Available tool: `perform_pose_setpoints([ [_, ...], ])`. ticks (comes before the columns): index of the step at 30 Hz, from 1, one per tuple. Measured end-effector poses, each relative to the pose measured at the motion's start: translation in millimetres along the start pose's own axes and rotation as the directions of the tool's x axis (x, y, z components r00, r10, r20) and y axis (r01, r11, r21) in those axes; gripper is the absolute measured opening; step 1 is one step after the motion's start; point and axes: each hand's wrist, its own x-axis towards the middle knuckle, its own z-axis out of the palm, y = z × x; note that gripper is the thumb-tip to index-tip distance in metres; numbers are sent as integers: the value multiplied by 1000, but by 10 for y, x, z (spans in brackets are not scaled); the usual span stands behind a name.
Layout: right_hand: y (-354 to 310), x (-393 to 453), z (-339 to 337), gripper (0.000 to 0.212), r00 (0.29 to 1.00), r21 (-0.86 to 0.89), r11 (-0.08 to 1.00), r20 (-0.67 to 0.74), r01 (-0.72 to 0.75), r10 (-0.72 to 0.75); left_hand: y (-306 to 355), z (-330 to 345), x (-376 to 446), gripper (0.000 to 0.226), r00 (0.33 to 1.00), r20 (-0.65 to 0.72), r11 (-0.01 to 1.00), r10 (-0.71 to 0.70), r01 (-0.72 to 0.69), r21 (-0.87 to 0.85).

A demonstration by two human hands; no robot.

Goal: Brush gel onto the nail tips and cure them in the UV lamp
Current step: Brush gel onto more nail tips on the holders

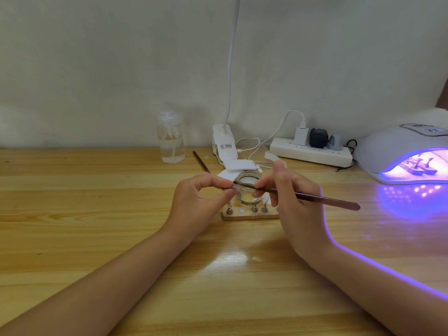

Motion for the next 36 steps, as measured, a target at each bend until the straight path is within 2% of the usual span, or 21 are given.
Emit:
perform_pose_setpoints([
  [4,13,-23,-12,49,999,30,999,30,-16,15,2,-2,-6,19,1000,-5,1000,9,-9,1],
  [12,-7,12,-14,41,1000,-30,999,-18,9,-10,-9,-2,4,16,1000,-2,1000,6,-6,17],
  [18,11,-29,6,51,1000,38,999,30,-10,9,-16,-8,0,18,1000,-6,1000,14,-14,3],
  [20,2,-26,-2,48,1000,47,999,22,4,-5,-16,-10,3,18,1000,-6,1000,13,-13,6],
  [25,16,9,-29,42,999,-27,1000,-39,11,-12,-4,-5,2,16,1000,-1,1000,17,-17,4],
  [33,1,-38,7,49,999,31,1000,35,6,-7,-12,-1,5,18,999,-3,999,39,-39,-11],
  [36,-3,-27,-1,48,1000,24,1000,13,20,-20,-24,-5,9,15,999,7,999,38,-38,-31],
])
